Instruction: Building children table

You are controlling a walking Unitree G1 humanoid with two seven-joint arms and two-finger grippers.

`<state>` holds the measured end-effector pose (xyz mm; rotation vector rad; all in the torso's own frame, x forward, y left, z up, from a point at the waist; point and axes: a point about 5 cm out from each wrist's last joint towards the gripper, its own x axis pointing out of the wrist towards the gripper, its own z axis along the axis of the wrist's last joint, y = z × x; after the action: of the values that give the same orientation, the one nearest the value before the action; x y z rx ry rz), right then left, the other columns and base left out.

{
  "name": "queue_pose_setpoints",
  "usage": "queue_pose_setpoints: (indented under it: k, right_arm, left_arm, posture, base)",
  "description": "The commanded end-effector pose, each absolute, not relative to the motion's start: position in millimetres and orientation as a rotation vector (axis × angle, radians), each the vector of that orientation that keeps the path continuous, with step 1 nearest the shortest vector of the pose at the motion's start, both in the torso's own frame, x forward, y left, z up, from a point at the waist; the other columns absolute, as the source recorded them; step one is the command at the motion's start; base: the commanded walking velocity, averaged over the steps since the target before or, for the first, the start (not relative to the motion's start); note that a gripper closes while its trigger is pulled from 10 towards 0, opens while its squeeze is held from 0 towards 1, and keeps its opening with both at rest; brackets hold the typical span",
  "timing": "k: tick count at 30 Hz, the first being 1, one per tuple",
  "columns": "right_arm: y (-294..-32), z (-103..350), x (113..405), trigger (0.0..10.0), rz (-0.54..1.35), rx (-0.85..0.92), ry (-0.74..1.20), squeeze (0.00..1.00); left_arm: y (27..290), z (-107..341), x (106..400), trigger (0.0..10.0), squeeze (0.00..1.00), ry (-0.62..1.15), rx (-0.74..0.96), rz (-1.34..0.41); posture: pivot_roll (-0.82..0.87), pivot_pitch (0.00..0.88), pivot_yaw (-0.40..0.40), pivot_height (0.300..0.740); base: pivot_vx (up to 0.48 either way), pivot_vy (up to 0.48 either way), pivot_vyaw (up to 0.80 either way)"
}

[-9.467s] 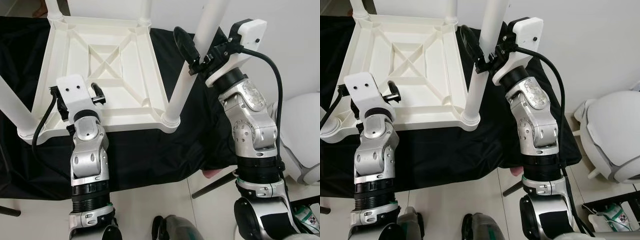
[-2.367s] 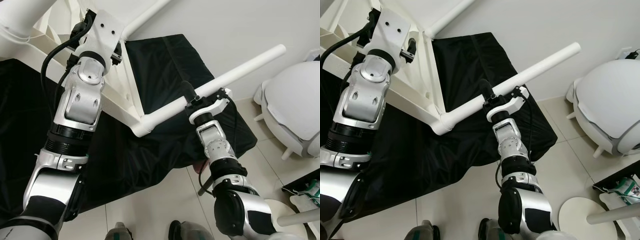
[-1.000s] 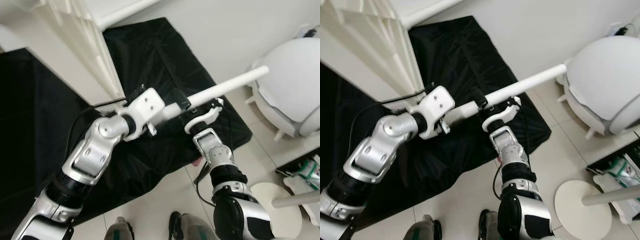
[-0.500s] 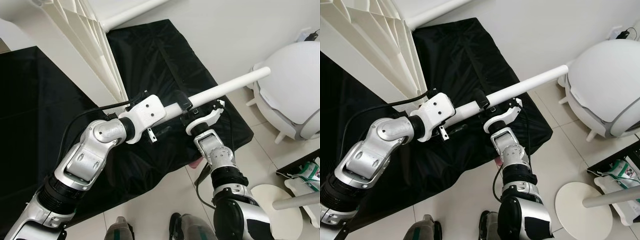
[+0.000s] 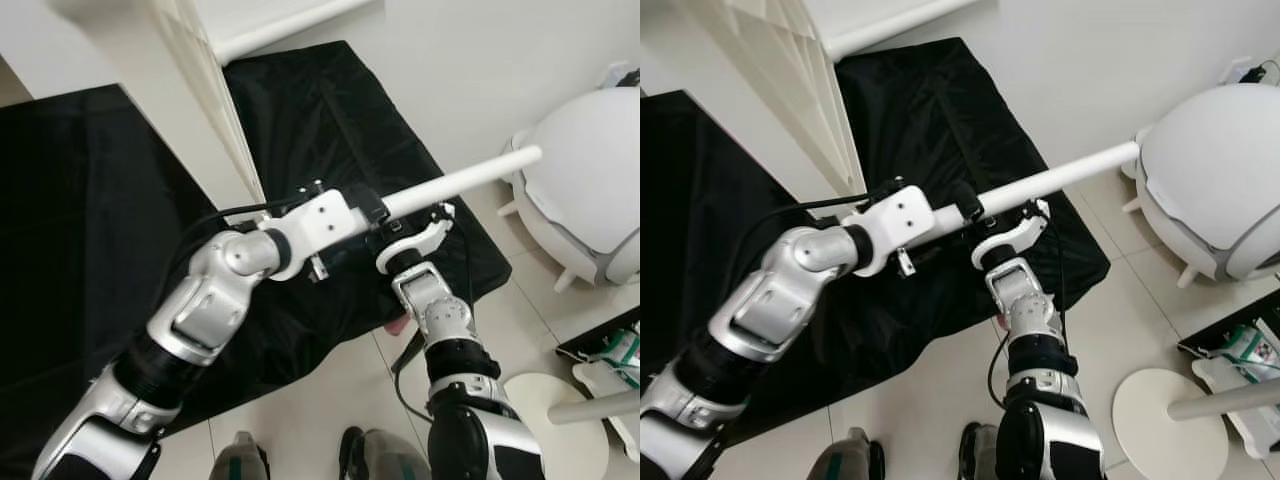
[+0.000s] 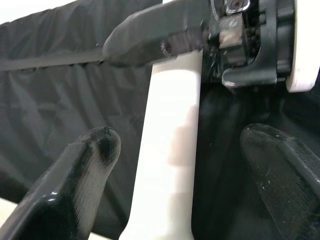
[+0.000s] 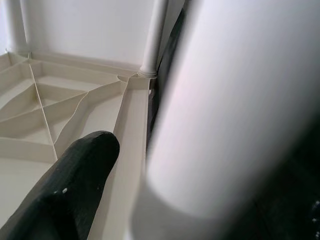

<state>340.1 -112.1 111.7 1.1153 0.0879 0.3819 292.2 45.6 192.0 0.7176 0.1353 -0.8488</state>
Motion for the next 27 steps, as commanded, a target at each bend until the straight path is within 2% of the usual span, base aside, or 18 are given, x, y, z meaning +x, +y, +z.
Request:
queue_pose_setpoints:
  k: [1,7,21,22,26,27]
  right_arm:
    - [-104.7,97.5,333.4,10.0,0.361,1.151,0.156,1.0]
    - [-102.6,98.8,331.5,10.0,0.368,1.172,0.152,1.0]
    - [-101.8,105.1,322.7,10.0,0.372,1.221,0.134,1.0]
    - [-101.7,106.5,321.0,10.0,0.372,1.23,0.131,0.86]
    - [-101.6,107.7,319.0,10.0,0.374,1.237,0.128,0.84]
    - [-102.2,110.1,315.0,10.0,0.372,1.251,0.125,0.0]
  left_arm:
    - [52.2,193.0,301.2,10.0,0.0,0.09,0.735,-0.618]
    - [33.4,194.8,307.8,10.0,0.0,0.069,0.801,-0.57]
    - [15.0,193.4,320.4,10.0,0.0,0.07,0.939,-0.467]
    - [15.1,191.8,323.1,10.0,0.0,0.078,0.959,-0.447]
    - [15.6,188.9,325.8,10.0,0.0,0.092,0.972,-0.434]
    - [18.2,183.3,332.7,10.0,0.0,0.114,0.999,-0.39]
  posture:
    - [0.02,0.086,0.035,0.74]
    - [0.02,0.091,0.04,0.74]
    - [0.01,0.106,0.053,0.74]
    - [0.01,0.106,0.053,0.74]
    - [0.0,0.109,0.055,0.74]
    - [-0.01,0.113,0.058,0.74]
  base:
    - [0.0,0.0,0.0]
    - [0.0,0.0,0.0]
    - [0.0,0.0,0.0]
    - [0.0,0.0,0.0]
    - [0.0,0.0,0.0]
    - [0.0,0.0,0.0]
